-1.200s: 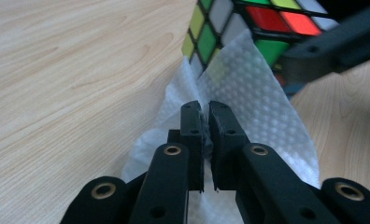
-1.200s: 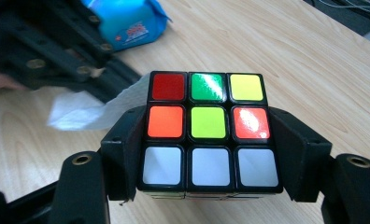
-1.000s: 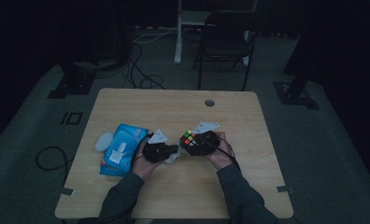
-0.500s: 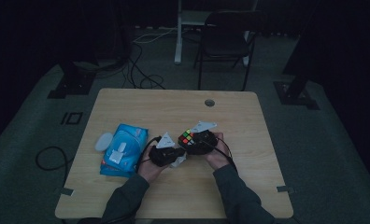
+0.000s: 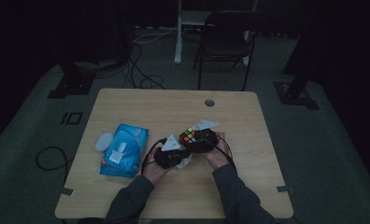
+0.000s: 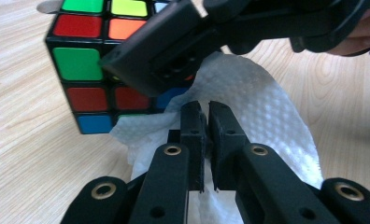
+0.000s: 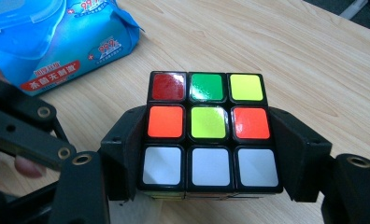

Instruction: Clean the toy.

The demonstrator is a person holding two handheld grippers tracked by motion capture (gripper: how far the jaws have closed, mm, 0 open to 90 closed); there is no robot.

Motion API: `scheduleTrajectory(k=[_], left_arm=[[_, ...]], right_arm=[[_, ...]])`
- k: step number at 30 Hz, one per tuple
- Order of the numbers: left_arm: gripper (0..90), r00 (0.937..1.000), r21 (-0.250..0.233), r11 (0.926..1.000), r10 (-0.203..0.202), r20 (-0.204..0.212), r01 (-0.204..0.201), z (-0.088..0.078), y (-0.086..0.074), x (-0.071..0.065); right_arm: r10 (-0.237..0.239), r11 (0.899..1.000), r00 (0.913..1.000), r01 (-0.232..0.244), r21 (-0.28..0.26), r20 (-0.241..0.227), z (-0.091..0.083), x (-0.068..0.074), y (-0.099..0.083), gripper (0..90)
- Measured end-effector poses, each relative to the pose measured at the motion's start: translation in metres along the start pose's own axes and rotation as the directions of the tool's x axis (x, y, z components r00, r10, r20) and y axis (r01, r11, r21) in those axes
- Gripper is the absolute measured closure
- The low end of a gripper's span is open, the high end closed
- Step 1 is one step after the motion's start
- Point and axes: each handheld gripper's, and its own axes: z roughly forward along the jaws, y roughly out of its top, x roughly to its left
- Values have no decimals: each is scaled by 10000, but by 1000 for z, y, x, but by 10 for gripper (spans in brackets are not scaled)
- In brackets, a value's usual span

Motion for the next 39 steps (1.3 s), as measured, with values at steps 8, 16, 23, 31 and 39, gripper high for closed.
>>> scheduleTrajectory(k=[8,16,23,31,39], left_arm=[[862,10000,-100,9999,34,30,-33,6,4,-3],[863,10000,-218,9998,-28,82,30,11,5,-3],[862,9998,-237,9997,41,168,-37,12,6,-6],[862,9987,-279,9986,448,249,-441,4,8,-13],[862,9999,-437,9990,-85,-75,82,-8,-3,0]], right_arm=[[147,9999,9999,-148,-67,-41,0,0,2,343],[349,9993,9993,-350,-112,-116,-1,0,1,343],[549,9982,9984,-551,-234,-117,-1,-2,1,343],[726,9973,9973,-724,-147,118,-1,-9,-2,343],[769,9970,9969,-768,-30,164,-2,-14,-9,343]])
